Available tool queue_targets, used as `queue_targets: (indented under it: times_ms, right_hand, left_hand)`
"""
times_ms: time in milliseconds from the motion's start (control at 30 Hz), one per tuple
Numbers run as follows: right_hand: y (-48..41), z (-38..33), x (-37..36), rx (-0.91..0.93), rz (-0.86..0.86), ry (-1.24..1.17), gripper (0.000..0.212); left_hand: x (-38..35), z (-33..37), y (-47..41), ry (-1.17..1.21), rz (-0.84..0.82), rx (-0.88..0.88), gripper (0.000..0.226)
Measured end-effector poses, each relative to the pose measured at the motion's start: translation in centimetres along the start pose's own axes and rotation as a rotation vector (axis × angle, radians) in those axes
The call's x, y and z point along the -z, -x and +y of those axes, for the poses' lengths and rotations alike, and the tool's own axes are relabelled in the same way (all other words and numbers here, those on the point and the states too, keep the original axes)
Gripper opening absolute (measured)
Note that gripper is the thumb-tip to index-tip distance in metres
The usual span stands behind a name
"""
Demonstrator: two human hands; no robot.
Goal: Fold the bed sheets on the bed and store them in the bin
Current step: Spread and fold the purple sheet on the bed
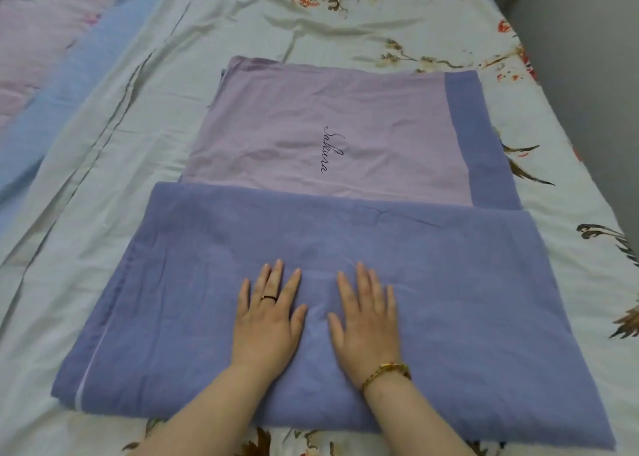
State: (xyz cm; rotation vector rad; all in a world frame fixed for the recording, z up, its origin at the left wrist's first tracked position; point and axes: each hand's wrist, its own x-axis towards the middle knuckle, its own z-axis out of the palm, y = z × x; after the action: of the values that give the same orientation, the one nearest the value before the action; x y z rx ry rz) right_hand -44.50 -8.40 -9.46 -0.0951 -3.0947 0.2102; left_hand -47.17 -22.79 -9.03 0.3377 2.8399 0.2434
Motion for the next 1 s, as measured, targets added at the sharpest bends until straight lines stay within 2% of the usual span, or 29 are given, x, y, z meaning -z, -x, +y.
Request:
queue_targets:
  times_ms: [67, 167, 200, 267, 367, 467, 533, 600, 667, 700, 767, 867, 1000]
  right_hand:
    - [-0.7, -1.2, -1.2, 0.117, -0.031, -0.003, 0.055]
    - [-1.4, 5.0, -1.9, 0.175, -0.043, 0.031, 0.050]
    - [-1.4, 8.4, -1.5, 0.120, -0.034, 0.071, 0.055]
    - [-1.9, 14.5, 0.0, -0.083, -0.093, 0.149, 0.079]
    - [-2.5, 18.2, 2.0, -0.363, -0.161, 0.109, 0.092]
    - [-4.5, 14.2, 3.3, -0.536, -0.068, 0.062, 0.083]
    - [-6.1, 9.7, 2.4, -0.464, 0.012, -0.019, 0.073]
    - [-7.8, 3.8, 0.2, -0.252, 0.074, -0.156, 0.067]
    - [-9.3, -1.3, -1.4, -0.070, 0.069, -0.172, 0.067]
    - [-9.8, -3.0, -1.8, -0.044, 0.004, -0.132, 0.073]
    - [-10.2, -3.8, -2.3, -0.048, -0.049, -0.114, 0.088]
    - [-9.8, -3.0, -2.3, -0.060, -0.080, -0.124, 0.094]
    - [-9.8, -3.6, -2.2, -0.078, -0.126, -0.089, 0.094]
  left_hand:
    - [-0.5, -1.0, -0.8, -0.004, 0.061, 0.004, 0.053]
    - [0.4, -4.1, -2.2, -0.033, 0.107, 0.102, 0.060]
    - [1.2, -5.0, -2.6, -0.004, 0.113, 0.160, 0.066]
    - [2.2, -7.3, -3.4, -0.018, 0.162, 0.247, 0.075]
    - [2.9, -9.5, -4.6, -0.034, 0.216, 0.345, 0.065]
    - [3.3, -9.4, -5.3, -0.074, 0.173, 0.446, 0.057]
    - [3.6, -8.4, -6.0, -0.049, 0.157, 0.466, 0.057]
    - [3.4, -6.7, -7.1, -0.025, 0.205, 0.282, 0.059]
    - [3.0, -4.9, -8.4, -0.052, 0.228, 0.017, 0.075]
    - [2.9, -4.6, -9.0, -0.074, 0.194, -0.063, 0.081]
    - [2.7, -5.8, -10.1, -0.118, 0.129, -0.090, 0.082]
    - [3.8, -9.7, -11.2, -0.165, 0.117, -0.024, 0.090]
    - [5.6, -15.9, -10.9, -0.070, 0.119, 0.306, 0.058]
